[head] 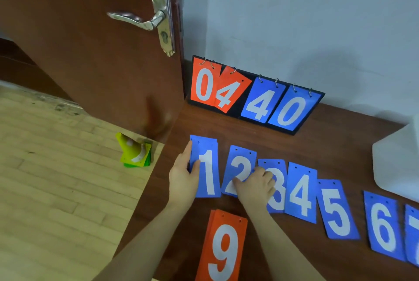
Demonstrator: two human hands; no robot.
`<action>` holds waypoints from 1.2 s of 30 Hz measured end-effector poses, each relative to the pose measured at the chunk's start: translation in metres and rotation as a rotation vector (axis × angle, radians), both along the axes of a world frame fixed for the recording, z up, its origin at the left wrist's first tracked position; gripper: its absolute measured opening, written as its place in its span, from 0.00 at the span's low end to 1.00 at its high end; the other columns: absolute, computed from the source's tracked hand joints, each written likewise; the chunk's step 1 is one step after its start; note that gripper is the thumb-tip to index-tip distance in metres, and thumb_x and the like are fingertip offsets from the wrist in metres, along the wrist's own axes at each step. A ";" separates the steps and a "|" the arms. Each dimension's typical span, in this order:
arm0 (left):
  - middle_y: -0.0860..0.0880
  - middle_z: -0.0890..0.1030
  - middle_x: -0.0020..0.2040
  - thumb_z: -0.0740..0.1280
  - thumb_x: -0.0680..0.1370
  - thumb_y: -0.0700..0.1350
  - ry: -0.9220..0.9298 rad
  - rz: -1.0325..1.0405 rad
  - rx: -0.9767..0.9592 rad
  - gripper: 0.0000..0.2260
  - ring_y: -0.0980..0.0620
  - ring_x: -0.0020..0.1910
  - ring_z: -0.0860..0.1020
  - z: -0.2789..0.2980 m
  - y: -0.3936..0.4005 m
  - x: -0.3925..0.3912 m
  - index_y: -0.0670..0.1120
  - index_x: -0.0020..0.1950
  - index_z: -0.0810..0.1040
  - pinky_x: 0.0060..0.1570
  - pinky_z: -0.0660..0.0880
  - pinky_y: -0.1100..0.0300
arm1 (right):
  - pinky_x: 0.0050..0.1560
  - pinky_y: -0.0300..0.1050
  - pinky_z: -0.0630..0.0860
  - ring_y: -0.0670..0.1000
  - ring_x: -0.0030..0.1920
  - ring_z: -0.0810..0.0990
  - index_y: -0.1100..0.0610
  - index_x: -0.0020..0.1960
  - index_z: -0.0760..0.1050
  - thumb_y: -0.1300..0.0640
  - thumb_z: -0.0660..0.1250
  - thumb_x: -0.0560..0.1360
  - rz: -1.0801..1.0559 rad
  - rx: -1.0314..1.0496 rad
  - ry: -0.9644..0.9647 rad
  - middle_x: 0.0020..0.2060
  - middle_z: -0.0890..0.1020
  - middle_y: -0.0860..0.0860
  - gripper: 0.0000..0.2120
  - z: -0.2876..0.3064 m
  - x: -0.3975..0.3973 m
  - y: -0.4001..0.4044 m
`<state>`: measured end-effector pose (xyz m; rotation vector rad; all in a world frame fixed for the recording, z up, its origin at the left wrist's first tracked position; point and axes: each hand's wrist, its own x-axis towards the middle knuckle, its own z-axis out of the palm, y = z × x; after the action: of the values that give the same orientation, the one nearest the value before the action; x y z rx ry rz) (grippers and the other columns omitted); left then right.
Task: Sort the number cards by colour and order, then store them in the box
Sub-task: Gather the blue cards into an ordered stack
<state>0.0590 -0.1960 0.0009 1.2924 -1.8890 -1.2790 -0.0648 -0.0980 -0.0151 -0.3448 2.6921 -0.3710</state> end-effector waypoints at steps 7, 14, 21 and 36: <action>0.68 0.68 0.44 0.64 0.77 0.41 -0.038 0.047 -0.003 0.23 0.79 0.46 0.69 -0.011 0.003 -0.007 0.51 0.71 0.65 0.39 0.66 0.82 | 0.64 0.52 0.64 0.60 0.65 0.65 0.62 0.65 0.61 0.51 0.70 0.71 -0.152 0.071 -0.090 0.64 0.66 0.60 0.29 0.004 -0.001 -0.017; 0.60 0.72 0.50 0.64 0.77 0.42 -0.066 0.019 0.000 0.23 0.68 0.45 0.72 -0.017 -0.002 0.005 0.52 0.72 0.64 0.49 0.69 0.65 | 0.64 0.53 0.61 0.58 0.64 0.64 0.53 0.61 0.68 0.51 0.70 0.71 -0.099 -0.090 -0.100 0.62 0.66 0.56 0.21 -0.011 -0.004 -0.005; 0.58 0.71 0.55 0.63 0.78 0.43 -0.064 -0.016 0.049 0.23 0.62 0.51 0.71 -0.024 -0.008 0.007 0.50 0.72 0.64 0.52 0.71 0.62 | 0.55 0.44 0.66 0.50 0.53 0.73 0.50 0.57 0.64 0.61 0.68 0.73 -0.108 -0.418 -0.076 0.48 0.75 0.49 0.18 -0.017 0.007 0.001; 0.53 0.74 0.50 0.64 0.77 0.45 0.039 -0.212 -0.052 0.22 0.60 0.46 0.76 0.018 0.035 -0.034 0.48 0.71 0.65 0.38 0.72 0.76 | 0.40 0.26 0.73 0.39 0.47 0.76 0.47 0.54 0.71 0.53 0.68 0.74 -0.121 -0.822 -0.164 0.46 0.77 0.41 0.10 0.024 0.017 0.046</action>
<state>0.0246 -0.1606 0.0188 1.0560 -2.0610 -1.3387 -0.0478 -0.0523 0.0091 -0.3490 2.2797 -1.4705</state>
